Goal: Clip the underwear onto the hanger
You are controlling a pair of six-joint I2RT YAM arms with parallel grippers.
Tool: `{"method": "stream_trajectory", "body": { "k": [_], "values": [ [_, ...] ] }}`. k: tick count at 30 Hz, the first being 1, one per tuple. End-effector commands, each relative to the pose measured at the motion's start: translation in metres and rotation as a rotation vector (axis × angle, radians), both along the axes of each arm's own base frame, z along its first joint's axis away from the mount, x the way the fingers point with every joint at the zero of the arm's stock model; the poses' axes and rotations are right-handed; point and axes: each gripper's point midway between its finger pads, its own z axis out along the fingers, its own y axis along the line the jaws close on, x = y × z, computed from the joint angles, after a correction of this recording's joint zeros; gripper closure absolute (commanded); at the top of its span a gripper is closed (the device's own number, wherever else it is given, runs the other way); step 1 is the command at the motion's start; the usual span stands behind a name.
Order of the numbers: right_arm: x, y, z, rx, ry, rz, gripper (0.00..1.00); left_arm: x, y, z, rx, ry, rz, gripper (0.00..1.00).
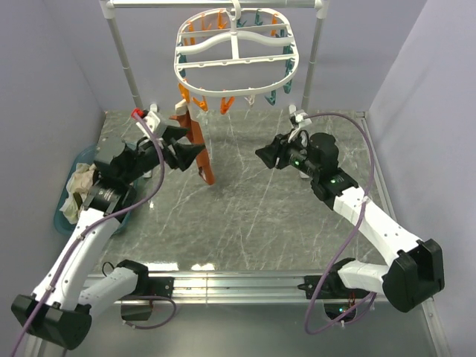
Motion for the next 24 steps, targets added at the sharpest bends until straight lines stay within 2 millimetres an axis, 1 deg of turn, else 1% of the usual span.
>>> {"method": "stream_trajectory", "body": {
  "k": [1,2,3,5,7,8,9,11,12,14,15,17,19,21,24],
  "values": [
    [0.014,-0.001,0.047,0.054,-0.16,-0.033,0.47,0.009,-0.013,0.052,-0.086,-0.116,0.051,0.31],
    [0.017,0.0,0.047,0.05,-0.158,-0.036,0.47,0.012,-0.017,0.056,-0.094,-0.124,0.058,0.32],
    [0.018,0.0,0.052,0.046,-0.174,-0.035,0.48,0.011,-0.029,0.062,-0.102,-0.134,0.039,0.33],
    [0.02,-0.002,0.058,0.045,-0.198,-0.043,0.48,0.015,-0.036,0.071,-0.113,-0.155,0.06,0.34],
    [0.021,-0.002,0.072,0.067,-0.233,-0.057,0.49,0.023,-0.043,0.077,-0.136,-0.151,0.089,0.38],
    [0.021,-0.001,0.076,0.074,-0.241,-0.054,0.5,0.025,-0.046,0.078,-0.145,-0.145,0.093,0.39],
    [0.02,0.001,0.087,0.092,-0.255,-0.052,0.5,0.029,-0.05,0.077,-0.16,-0.128,0.101,0.42],
    [0.018,0.005,0.094,0.103,-0.266,-0.037,0.51,0.033,-0.054,0.078,-0.177,-0.116,0.107,0.44],
    [0.017,0.007,0.102,0.113,-0.272,-0.032,0.52,0.034,-0.059,0.075,-0.182,-0.101,0.102,0.45],
    [0.012,0.011,0.108,0.133,-0.26,-0.013,0.52,0.036,-0.061,0.075,-0.191,-0.099,0.115,0.45],
    [0.009,0.013,0.117,0.147,-0.268,-0.005,0.52,0.037,-0.062,0.069,-0.184,-0.095,0.119,0.45],
    [0.001,0.017,0.127,0.166,-0.275,0.014,0.52,0.038,-0.063,0.067,-0.183,-0.109,0.121,0.43],
    [-0.007,0.021,0.144,0.188,-0.295,0.025,0.52,0.04,-0.064,0.06,-0.169,-0.119,0.124,0.42],
    [-0.01,0.024,0.149,0.196,-0.292,0.033,0.5,0.041,-0.064,0.059,-0.16,-0.135,0.125,0.42],
    [-0.008,0.026,0.149,0.207,-0.277,0.031,0.48,0.044,-0.065,0.059,-0.154,-0.154,0.128,0.43]
  ]
}}
